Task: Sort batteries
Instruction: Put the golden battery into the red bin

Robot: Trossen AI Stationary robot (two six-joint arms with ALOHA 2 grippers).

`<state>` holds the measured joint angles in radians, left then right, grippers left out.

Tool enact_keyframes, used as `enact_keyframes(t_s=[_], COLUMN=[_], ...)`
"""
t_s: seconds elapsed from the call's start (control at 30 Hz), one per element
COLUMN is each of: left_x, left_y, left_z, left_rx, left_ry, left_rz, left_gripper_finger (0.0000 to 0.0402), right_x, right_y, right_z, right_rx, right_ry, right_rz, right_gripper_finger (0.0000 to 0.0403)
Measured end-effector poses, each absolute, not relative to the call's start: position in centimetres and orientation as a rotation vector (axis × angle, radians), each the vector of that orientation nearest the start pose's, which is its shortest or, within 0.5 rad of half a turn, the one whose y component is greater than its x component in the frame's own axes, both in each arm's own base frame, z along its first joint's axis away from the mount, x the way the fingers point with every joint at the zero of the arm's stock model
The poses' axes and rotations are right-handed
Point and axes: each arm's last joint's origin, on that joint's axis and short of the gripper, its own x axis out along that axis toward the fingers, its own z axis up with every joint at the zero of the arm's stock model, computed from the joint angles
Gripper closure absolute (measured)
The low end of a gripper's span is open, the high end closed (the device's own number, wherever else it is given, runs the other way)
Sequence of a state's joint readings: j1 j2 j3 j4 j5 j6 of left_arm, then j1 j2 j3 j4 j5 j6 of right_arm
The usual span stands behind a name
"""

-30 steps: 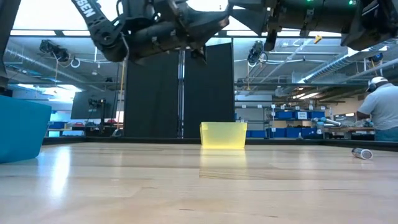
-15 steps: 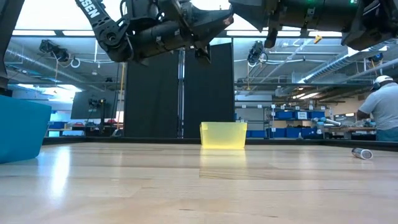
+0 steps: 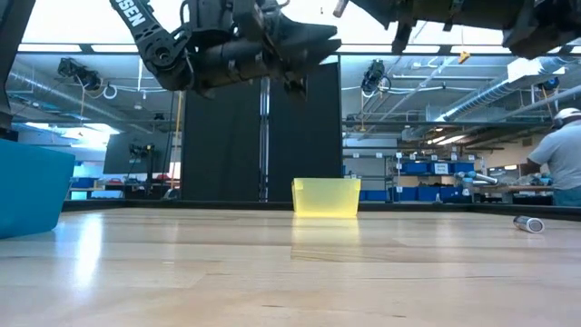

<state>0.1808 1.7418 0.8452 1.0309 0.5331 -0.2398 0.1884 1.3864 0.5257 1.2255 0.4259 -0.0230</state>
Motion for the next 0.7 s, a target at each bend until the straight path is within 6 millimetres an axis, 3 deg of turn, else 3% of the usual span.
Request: enact_keyframes(t_s=[0.17,0.4,0.53,0.7], left_x=[35.4,35.5,35.4,35.4], left_y=[5.1,5.2,5.2,5.2], left_z=[21.4,20.7,20.4,20.4], left_rx=[-0.121,-0.059,-0.047,-0.05], left_ry=[-0.023,0.034,0.058,0.066], left_rz=[-0.344,-0.3,-0.298,-0.298], left_gripper_finger=[0.0287,0.0285,0.0285,0.0285], right_x=[25.0,24.1,23.2,22.0], right_y=[4.1,6.1,8.1,11.1], right_z=[26.7,29.1,28.8,27.0], right_rx=[0.097,0.219,0.336,0.642], right_ry=[-0.182,0.384,0.707,1.009], right_rz=[-0.214,-0.228,-0.287,-0.402], right_gripper_finger=[0.0341,0.0341,0.0341,0.0341])
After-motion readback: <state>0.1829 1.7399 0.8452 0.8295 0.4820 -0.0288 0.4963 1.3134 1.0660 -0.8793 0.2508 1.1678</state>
